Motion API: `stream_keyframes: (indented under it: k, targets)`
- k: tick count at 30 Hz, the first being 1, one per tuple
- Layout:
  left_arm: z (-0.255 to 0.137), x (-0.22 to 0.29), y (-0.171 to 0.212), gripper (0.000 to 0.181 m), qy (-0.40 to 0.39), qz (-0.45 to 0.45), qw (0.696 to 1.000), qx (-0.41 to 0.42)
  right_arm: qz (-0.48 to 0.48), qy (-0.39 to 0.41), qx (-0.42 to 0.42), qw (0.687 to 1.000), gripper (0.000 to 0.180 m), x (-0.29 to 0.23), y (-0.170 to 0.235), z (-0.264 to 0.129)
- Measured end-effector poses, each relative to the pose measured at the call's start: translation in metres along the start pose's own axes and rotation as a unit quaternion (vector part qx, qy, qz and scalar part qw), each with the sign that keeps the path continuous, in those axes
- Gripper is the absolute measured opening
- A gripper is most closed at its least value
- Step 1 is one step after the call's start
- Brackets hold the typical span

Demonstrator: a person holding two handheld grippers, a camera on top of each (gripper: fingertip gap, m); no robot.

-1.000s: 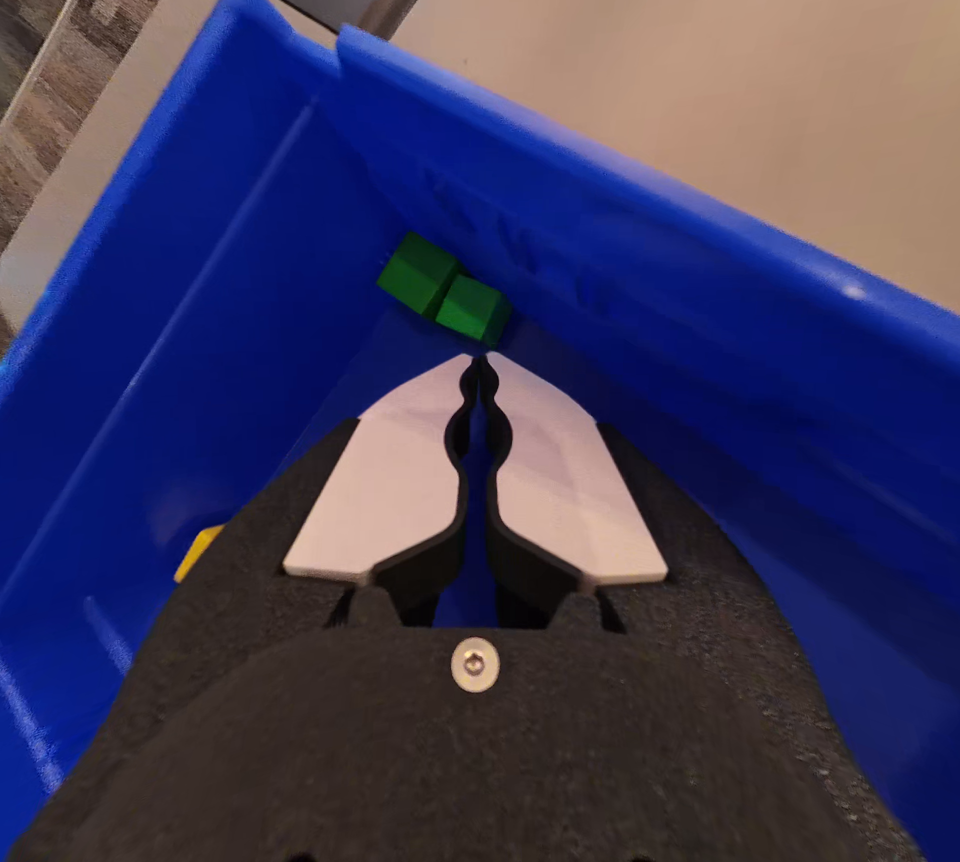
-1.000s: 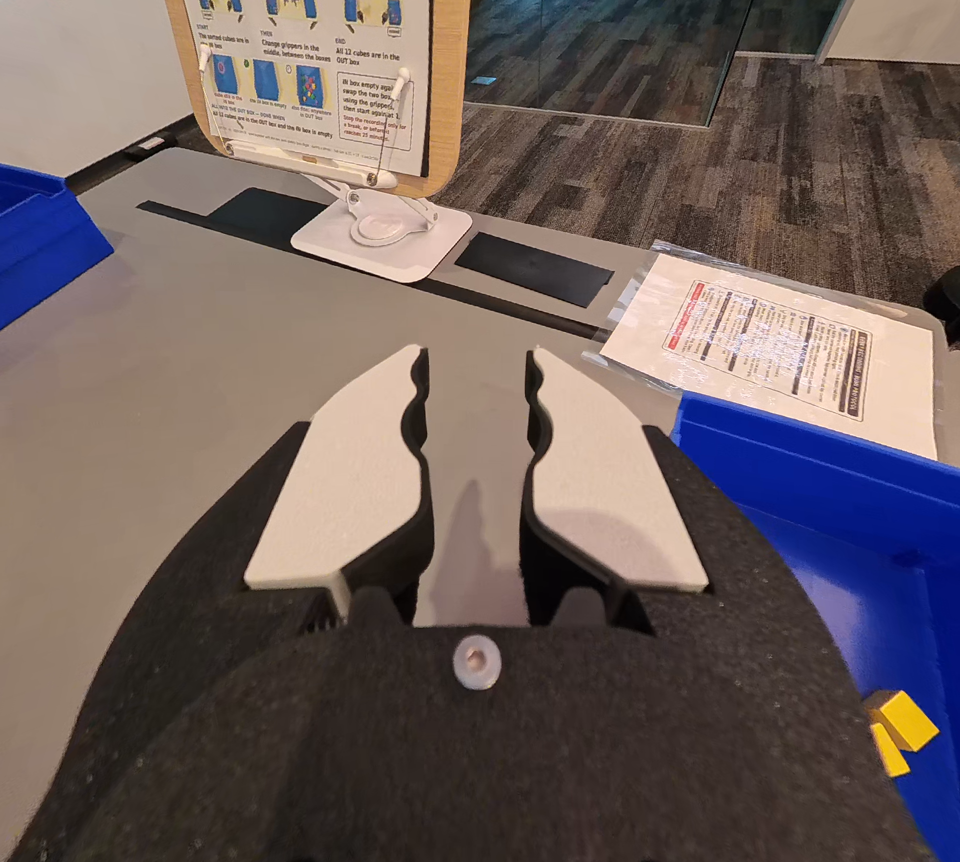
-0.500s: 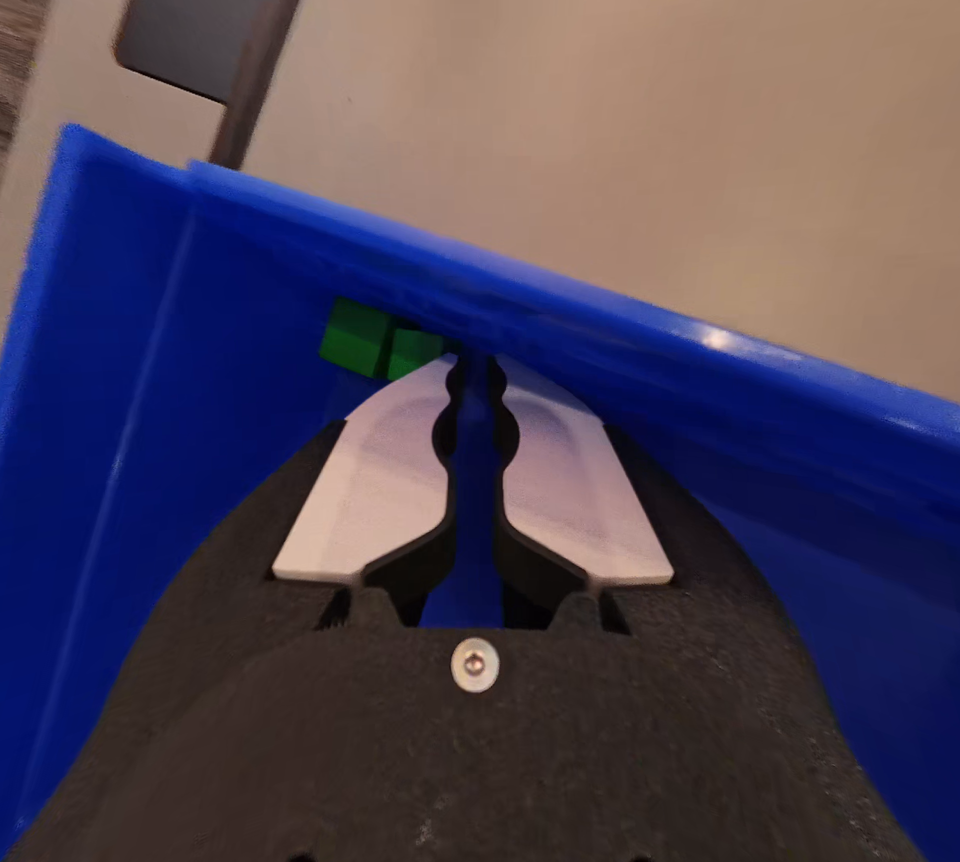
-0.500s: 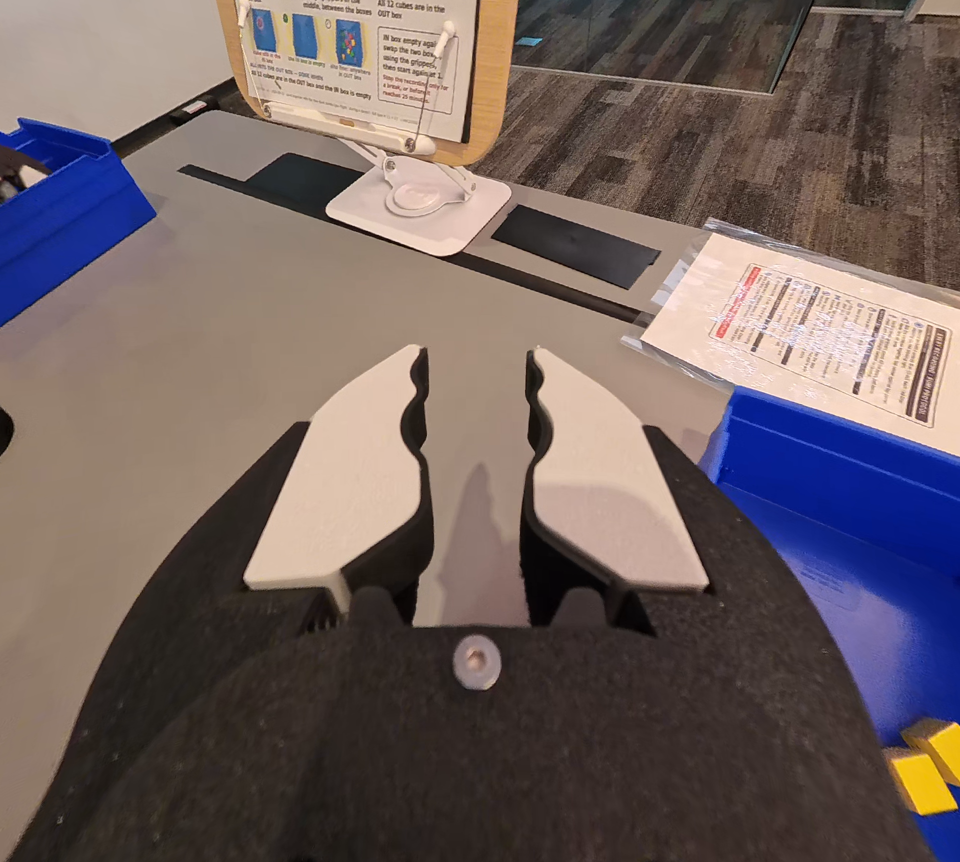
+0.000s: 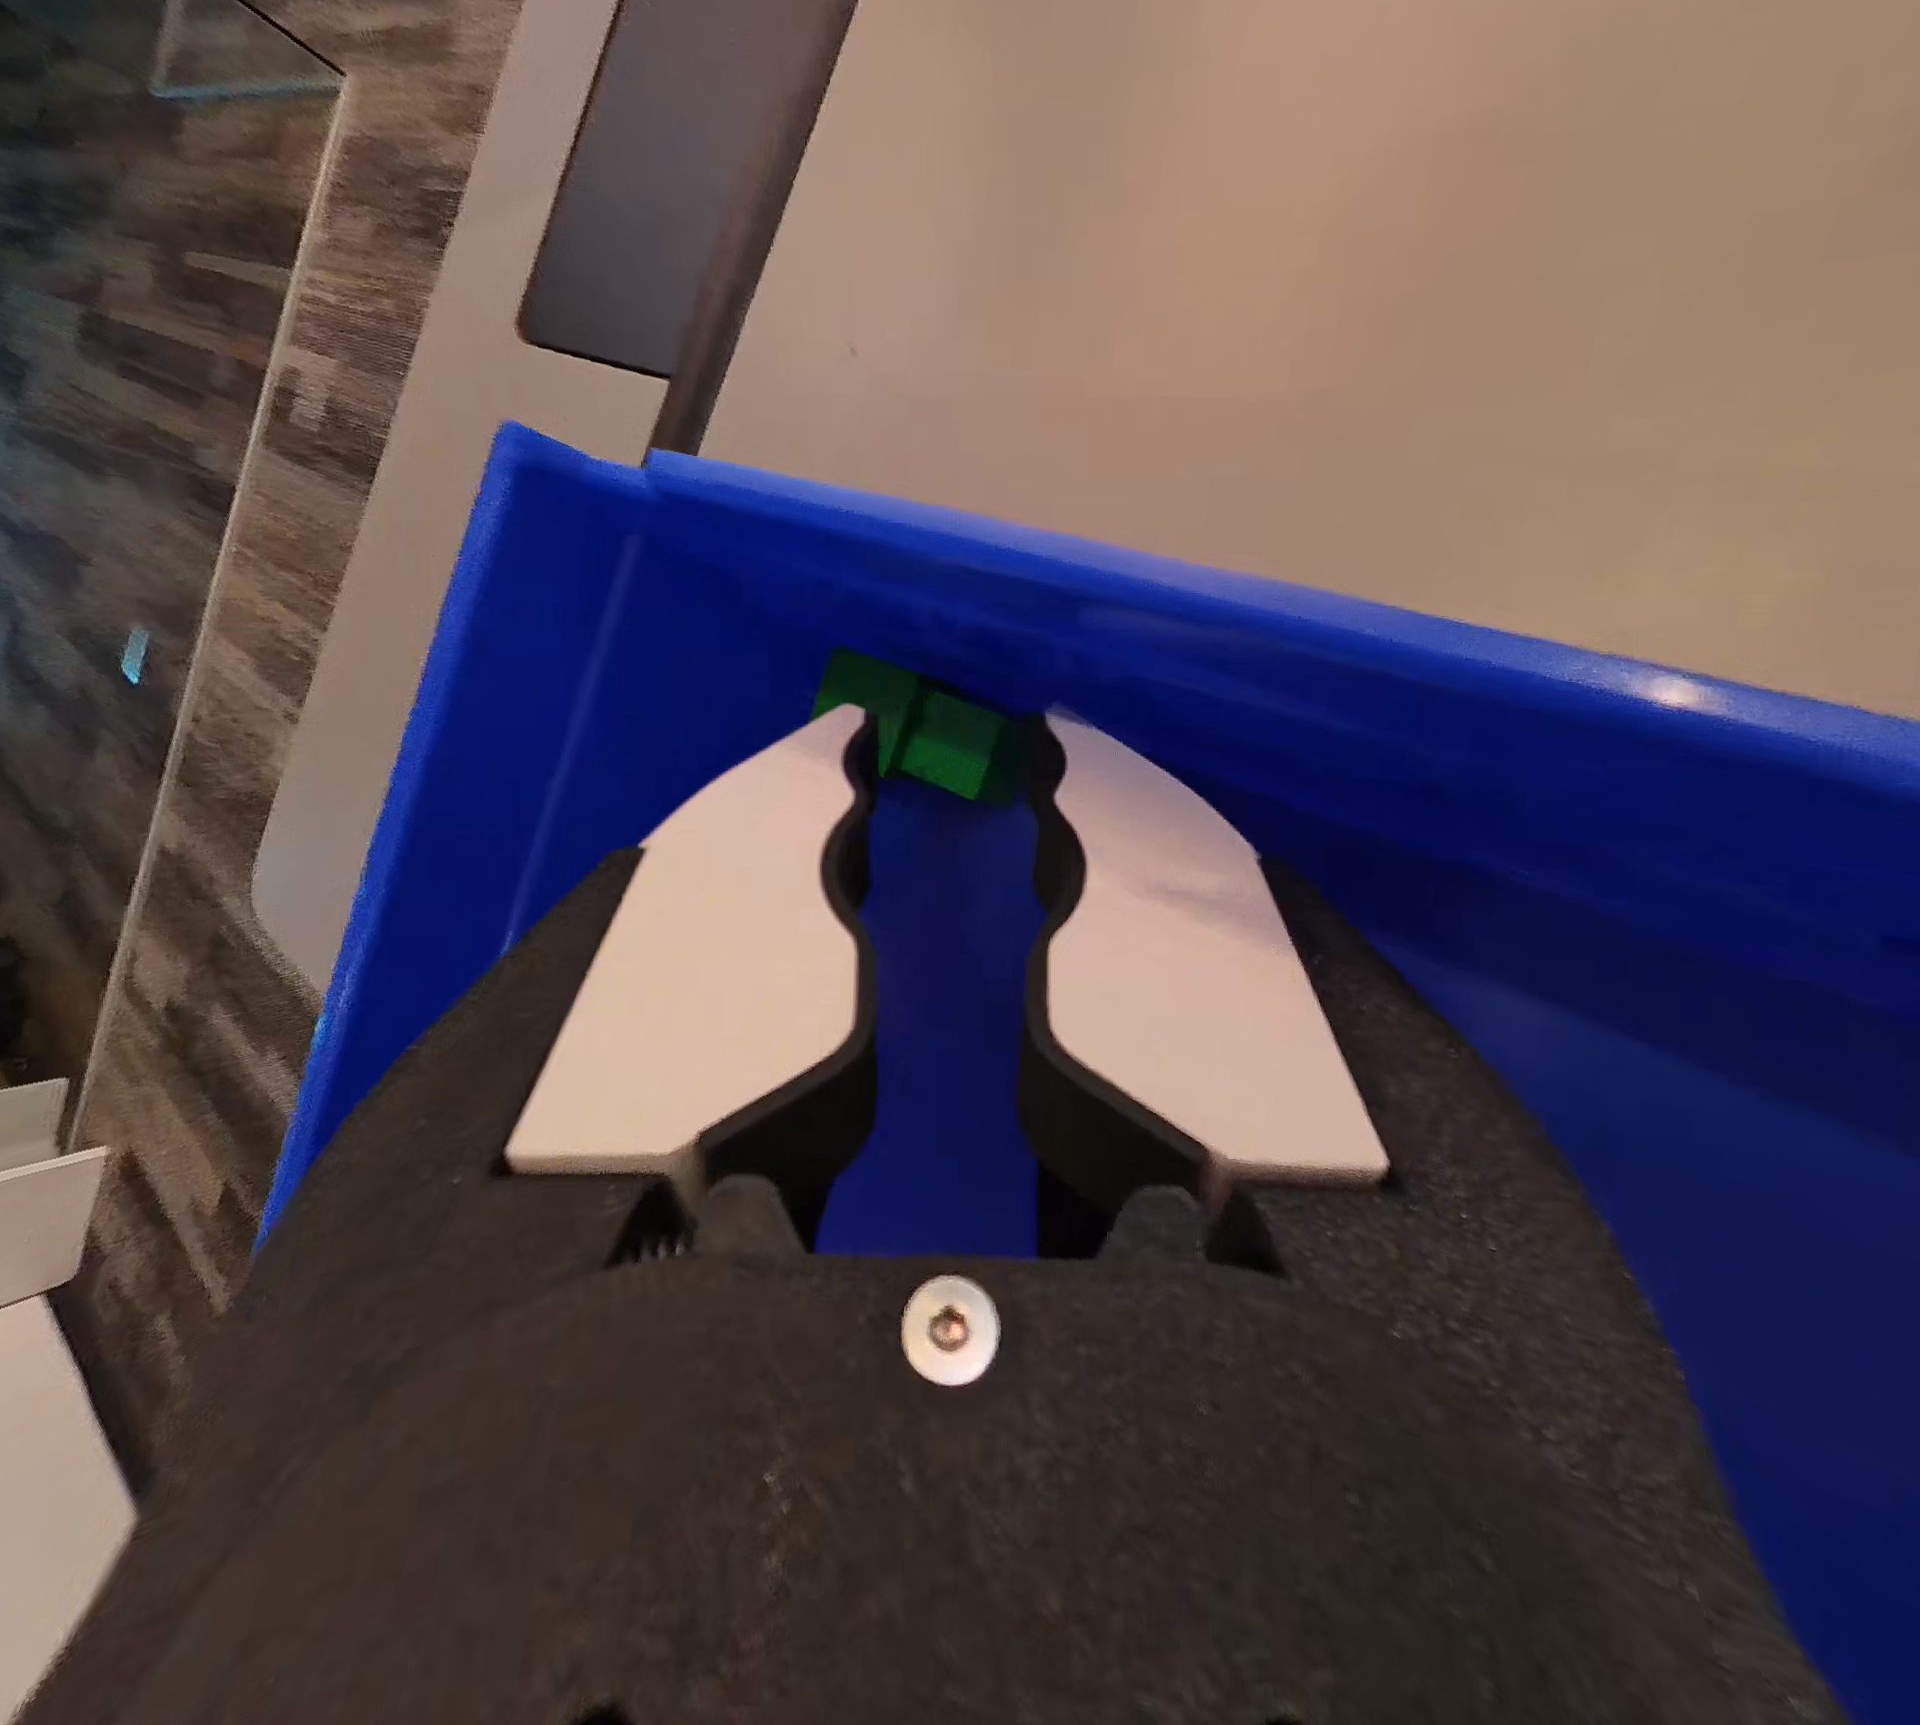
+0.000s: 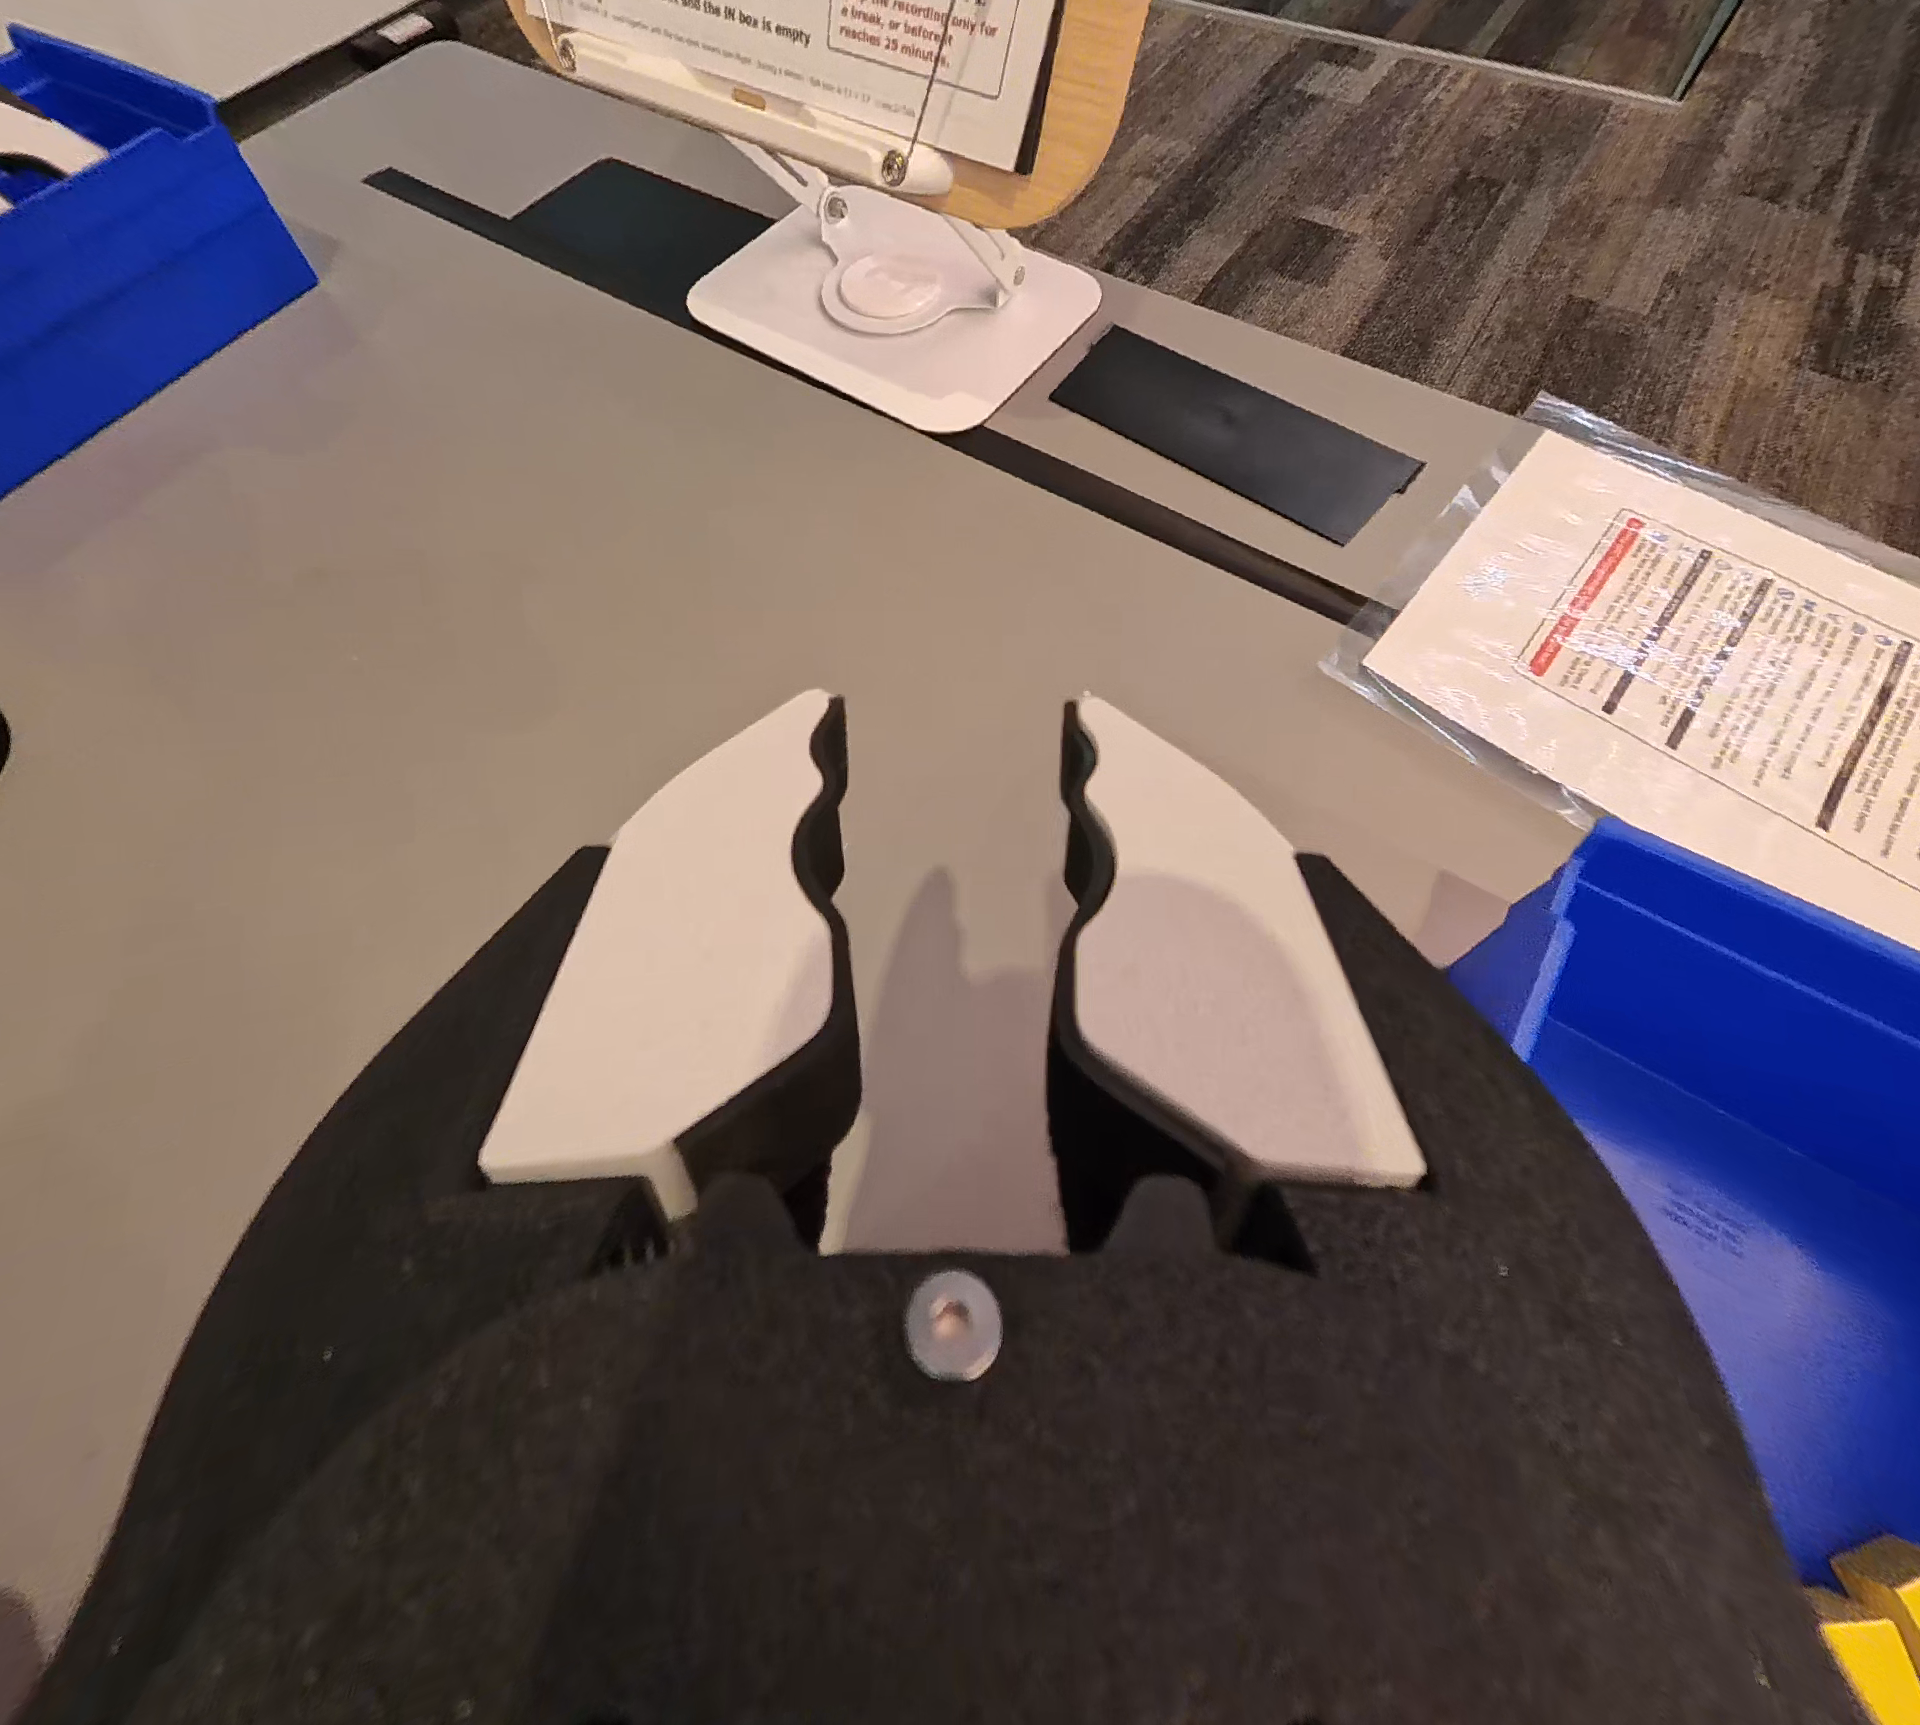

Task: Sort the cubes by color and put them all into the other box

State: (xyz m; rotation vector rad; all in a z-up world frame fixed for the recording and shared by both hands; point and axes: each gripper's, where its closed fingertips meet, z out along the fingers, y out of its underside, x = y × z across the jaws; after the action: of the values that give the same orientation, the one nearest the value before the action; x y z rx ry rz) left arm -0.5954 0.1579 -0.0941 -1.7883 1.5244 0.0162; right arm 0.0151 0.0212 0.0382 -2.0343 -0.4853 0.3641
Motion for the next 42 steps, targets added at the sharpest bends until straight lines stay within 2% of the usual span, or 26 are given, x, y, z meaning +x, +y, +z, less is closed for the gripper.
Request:
stream_keyframes:
  k: [4,19,29,38,42]
  targets:
    - [0.013,0.006,0.017,0.046,0.018,0.005,0.998,-0.055,-0.001,0.003,-0.015,1.0,0.041,0.0,0.004,0.006]
    - [0.023,0.011,0.019,0.031,0.036,0.022,0.998,-0.055,-0.005,-0.001,-0.037,0.999,0.042,-0.001,0.012,0.011]
    - [0.025,0.01,0.019,0.033,0.026,0.023,0.998,-0.056,-0.018,-0.009,-0.057,0.998,0.042,-0.007,0.018,0.015]
    - [0.004,0.022,0.032,0.032,0.045,0.053,0.992,-0.107,-0.023,-0.017,-0.063,0.998,0.042,-0.01,0.019,0.019]
    - [0.007,0.01,0.031,0.041,0.023,0.036,0.994,-0.1,-0.022,-0.021,-0.065,0.997,0.042,-0.012,0.019,0.02]
